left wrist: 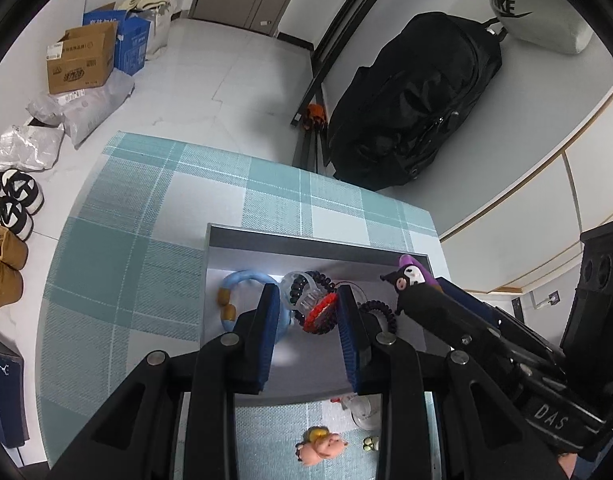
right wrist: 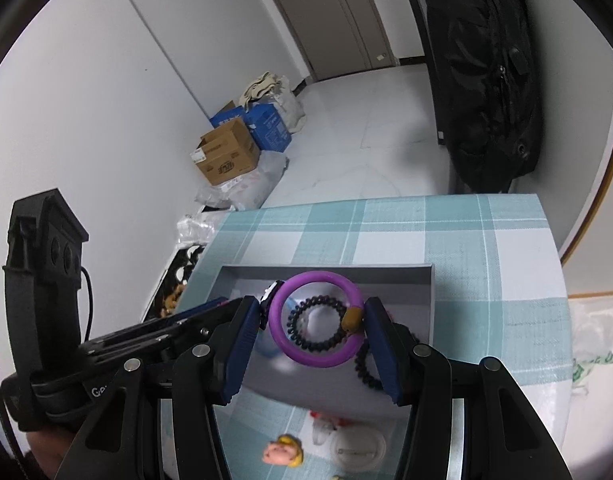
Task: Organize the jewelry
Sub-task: 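Carry the pacifier item and purple ring over the grey box with both tools, then open both tools to drop the pacifier item and purple ring inside, then withdraw both open tools from the box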
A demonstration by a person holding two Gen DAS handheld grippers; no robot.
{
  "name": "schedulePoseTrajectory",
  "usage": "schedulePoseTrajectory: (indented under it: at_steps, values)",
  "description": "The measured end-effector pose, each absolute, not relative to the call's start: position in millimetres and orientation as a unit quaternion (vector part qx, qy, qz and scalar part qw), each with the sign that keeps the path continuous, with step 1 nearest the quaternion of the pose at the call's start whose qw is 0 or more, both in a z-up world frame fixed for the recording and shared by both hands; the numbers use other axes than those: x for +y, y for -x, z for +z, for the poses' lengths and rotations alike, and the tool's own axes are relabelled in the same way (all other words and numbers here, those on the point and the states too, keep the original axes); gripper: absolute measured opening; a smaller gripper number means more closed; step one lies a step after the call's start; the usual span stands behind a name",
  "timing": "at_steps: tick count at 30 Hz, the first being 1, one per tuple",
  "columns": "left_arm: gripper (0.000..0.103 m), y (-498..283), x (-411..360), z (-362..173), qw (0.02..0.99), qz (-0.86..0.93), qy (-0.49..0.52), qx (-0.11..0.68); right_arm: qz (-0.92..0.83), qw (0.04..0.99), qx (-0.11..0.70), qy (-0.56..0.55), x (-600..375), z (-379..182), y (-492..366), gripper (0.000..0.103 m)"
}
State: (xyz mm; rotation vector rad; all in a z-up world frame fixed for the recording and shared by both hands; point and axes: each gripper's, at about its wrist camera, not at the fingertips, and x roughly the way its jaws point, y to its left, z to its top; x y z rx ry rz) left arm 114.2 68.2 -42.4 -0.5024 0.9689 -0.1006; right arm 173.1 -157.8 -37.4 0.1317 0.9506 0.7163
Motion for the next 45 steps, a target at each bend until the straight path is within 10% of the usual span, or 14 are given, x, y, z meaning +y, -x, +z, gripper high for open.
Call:
schedulePoseTrajectory:
  at_steps: [18,25,45]
  values:
    - [0.025,-133,67,-48,0.847,-0.064,0.246,0.468,0.329,0.818,0.466,-0.072,-159,-52,-182,0.054]
    - [0.069,-130,72,-41,0.846,-0.064,0.252,0.465,0.321,0.827,0.455,-0.079,-171,-46,-180,0.065]
    - [0.070,-89,72,-24,0.869,-0.063,0.223,0.437,0.292,0.861,0.414,-0.049,-209,-23,-148,0.087]
